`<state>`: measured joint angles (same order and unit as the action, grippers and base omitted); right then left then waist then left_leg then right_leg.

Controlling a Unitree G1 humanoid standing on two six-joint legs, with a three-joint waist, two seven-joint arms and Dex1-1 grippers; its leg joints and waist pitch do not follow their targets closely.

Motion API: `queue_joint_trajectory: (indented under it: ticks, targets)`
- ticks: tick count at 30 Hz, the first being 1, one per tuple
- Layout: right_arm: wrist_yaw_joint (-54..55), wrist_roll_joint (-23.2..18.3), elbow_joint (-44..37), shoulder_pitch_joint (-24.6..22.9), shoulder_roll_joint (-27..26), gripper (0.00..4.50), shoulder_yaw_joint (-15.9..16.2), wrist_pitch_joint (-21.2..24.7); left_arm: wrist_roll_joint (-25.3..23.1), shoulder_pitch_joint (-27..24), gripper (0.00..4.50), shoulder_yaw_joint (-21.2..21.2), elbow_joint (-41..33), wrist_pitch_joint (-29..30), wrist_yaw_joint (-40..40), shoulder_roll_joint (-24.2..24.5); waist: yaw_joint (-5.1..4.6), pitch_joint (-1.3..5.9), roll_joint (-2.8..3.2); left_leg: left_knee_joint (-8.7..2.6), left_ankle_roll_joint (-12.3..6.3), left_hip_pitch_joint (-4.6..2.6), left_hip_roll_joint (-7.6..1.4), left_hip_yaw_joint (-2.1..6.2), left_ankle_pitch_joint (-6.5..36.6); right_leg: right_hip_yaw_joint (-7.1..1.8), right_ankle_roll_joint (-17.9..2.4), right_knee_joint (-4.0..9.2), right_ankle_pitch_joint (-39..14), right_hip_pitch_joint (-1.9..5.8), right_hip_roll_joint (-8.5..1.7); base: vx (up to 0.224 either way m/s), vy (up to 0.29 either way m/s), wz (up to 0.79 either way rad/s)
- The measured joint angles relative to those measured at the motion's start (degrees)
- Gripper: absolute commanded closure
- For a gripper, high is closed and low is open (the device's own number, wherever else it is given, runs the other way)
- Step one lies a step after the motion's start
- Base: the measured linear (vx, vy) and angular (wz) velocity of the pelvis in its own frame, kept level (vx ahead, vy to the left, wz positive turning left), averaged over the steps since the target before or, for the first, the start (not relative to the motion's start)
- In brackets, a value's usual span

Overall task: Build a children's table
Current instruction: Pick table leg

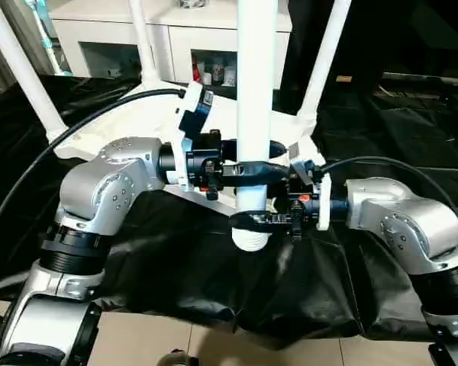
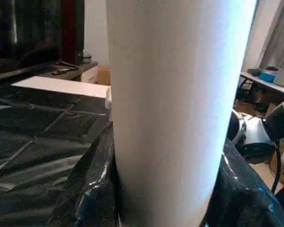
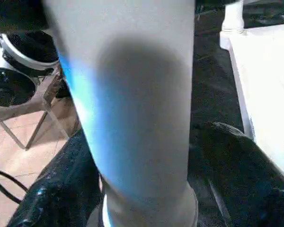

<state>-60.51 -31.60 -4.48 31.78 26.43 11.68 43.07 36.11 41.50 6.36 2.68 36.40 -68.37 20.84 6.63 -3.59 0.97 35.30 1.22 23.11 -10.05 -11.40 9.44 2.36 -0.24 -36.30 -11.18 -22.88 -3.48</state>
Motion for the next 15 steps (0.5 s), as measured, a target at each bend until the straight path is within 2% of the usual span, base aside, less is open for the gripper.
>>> queue_joint_trajectory:
  ticks: [3,6,7,15]
  targets:
    - [-0.2,-0.1,0.0,0.0,-0.1,1.76,0.1,0.0,0.0,0.0,2.59,0.0,0.0,-0.1,0.0,0.0,-0.01,0.0,0.0,0.0,0.0,0.0,0.0,0.0,0.0,0.0,0.0,-0.02,0.0,0.0,0.0,0.0,0.0,0.0]
    - [-0.7,-0.2,-0.1,0.0,-0.1,1.9,0.1,0.0,-0.1,0.0,2.59,0.0,0.2,-0.3,0.0,0.0,0.0,0.0,0.01,0.01,0.0,0.0,0.0,0.0,0.0,0.0,0.0,-0.03,0.0,0.0,0.0,0.0,0.0,0.0]
    - [-0.7,-0.3,-0.1,0.0,-0.1,2.13,0.1,0.0,-0.1,0.0,2.59,0.0,0.2,-0.3,0.0,0.0,0.0,0.0,0.01,0.02,0.0,0.0,0.0,0.0,0.0,0.0,0.0,-0.04,0.0,0.0,0.0,0.0,0.0,0.0]
    - [-0.7,-0.1,-0.3,0.0,-0.3,2.51,0.1,-0.1,-0.1,0.4,2.59,-0.1,0.9,-0.3,0.0,0.0,-0.01,0.0,0.01,0.08,0.0,-0.03,0.0,0.01,0.0,-0.01,0.0,-0.15,0.0,-0.01,0.0,0.0,0.0,0.0]
